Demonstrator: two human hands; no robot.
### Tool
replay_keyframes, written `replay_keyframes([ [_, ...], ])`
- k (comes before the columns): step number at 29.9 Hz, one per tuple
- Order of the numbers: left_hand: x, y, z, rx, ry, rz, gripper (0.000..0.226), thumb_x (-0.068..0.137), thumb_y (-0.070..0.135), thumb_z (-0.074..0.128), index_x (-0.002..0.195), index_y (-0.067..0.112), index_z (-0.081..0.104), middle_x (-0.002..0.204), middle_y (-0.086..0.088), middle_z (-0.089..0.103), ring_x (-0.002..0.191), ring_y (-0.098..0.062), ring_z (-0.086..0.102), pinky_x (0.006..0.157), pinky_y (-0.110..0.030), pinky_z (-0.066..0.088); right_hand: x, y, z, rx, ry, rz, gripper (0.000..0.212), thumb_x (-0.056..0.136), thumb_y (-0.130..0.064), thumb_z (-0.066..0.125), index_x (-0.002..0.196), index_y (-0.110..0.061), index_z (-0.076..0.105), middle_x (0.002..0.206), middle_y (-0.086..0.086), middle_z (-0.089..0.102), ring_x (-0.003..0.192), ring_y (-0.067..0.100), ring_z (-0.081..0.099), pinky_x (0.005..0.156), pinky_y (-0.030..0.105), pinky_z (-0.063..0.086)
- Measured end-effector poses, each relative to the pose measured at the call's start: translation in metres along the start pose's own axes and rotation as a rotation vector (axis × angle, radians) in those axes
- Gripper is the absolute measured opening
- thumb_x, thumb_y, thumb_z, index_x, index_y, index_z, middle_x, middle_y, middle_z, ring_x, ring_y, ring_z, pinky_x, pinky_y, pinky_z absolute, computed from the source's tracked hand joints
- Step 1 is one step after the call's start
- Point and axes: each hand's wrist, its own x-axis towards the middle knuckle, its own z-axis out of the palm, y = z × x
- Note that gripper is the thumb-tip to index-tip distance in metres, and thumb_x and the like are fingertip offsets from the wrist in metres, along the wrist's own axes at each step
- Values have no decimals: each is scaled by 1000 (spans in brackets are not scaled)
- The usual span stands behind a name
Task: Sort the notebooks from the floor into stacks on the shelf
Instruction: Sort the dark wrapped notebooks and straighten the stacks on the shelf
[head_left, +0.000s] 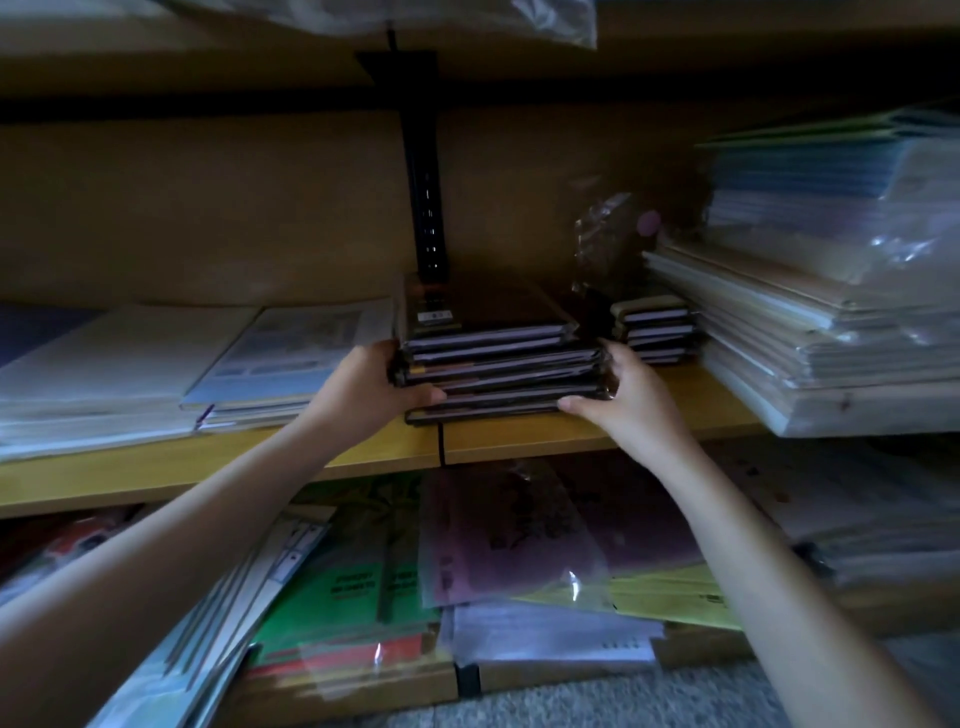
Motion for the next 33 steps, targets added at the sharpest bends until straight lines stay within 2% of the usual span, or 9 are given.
replay_keyframes([
  [4, 1, -2, -6, -20, -32, 26, 60, 68, 34, 79, 120, 14, 57, 115, -2, 64, 109, -19, 59, 96, -45, 47, -11, -5, 3, -68, 88, -69, 58, 76, -18, 76, 129, -18, 52, 116, -8, 59, 112, 3, 51, 82, 8, 32],
  [8, -1, -6, -3, -3, -15, 47, 52, 70, 21, 80, 116, 18, 55, 98, 14, 60, 95, -6, 59, 82, -21, 47, -15, -1, 5, -87, 168, -118, 54, 75, -16, 77, 125, -16, 56, 113, -7, 62, 106, 6, 56, 80, 5, 35],
  [10, -1, -7, -1, 3, 10, 44, 55, 69, 24, 81, 117, 19, 54, 100, 12, 60, 98, -10, 59, 86, -28, 49, -15, 0, 6, -73, 181, -110, 53, 74, -18, 77, 123, -16, 56, 108, -9, 62, 99, 5, 57, 77, 2, 40],
  [14, 1, -8, 1, 50, -12, 44, 54, 73, 26, 78, 120, 16, 55, 109, 5, 62, 105, -14, 58, 94, -31, 46, -9, 2, 0, 121, 129, -30, 53, 75, -17, 77, 122, -17, 54, 110, -6, 63, 102, 9, 62, 89, 22, 49],
  [16, 3, -8, 3, 127, -37, 54, 51, 77, 31, 75, 122, 18, 55, 114, 1, 64, 108, -16, 59, 99, -39, 44, -5, 1, -5, 176, 93, 4, 54, 76, -11, 75, 125, -13, 53, 112, -3, 63, 100, 8, 62, 84, 16, 47],
  [20, 6, -6, 0, 278, -71, 25, 53, 77, 47, 69, 122, 25, 53, 117, 2, 63, 113, -18, 56, 110, -50, 28, 0, 5, -8, 224, 7, 26, 61, 77, 3, 70, 132, -12, 47, 113, -4, 60, 100, 4, 59, 75, 7, 47],
  [24, 4, 0, -3, 494, -41, 18, 58, 78, 52, 66, 126, 25, 49, 121, 4, 60, 121, -17, 49, 117, -44, 0, 5, 7, -4, 164, 30, 12, 72, 78, 4, 69, 139, -22, 40, 116, -8, 57, 105, 5, 58, 85, 13, 48],
  [27, 3, -1, 1, 472, 17, 25, 55, 78, 49, 68, 124, 23, 53, 115, 1, 64, 114, -20, 55, 115, -46, 14, 13, 5, -6, -42, 27, -27, 72, 78, -5, 72, 139, -27, 41, 124, -2, 60, 114, 14, 58, 99, 35, 47],
  [33, -3, 2, 4, 405, 36, 25, 48, 78, 48, 68, 117, 23, 55, 107, 0, 67, 105, -21, 59, 108, -48, 30, 22, 10, -11, -128, -129, -64, 74, 81, -21, 69, 145, -29, 32, 132, -3, 57, 122, 13, 53, 102, 40, 46],
])
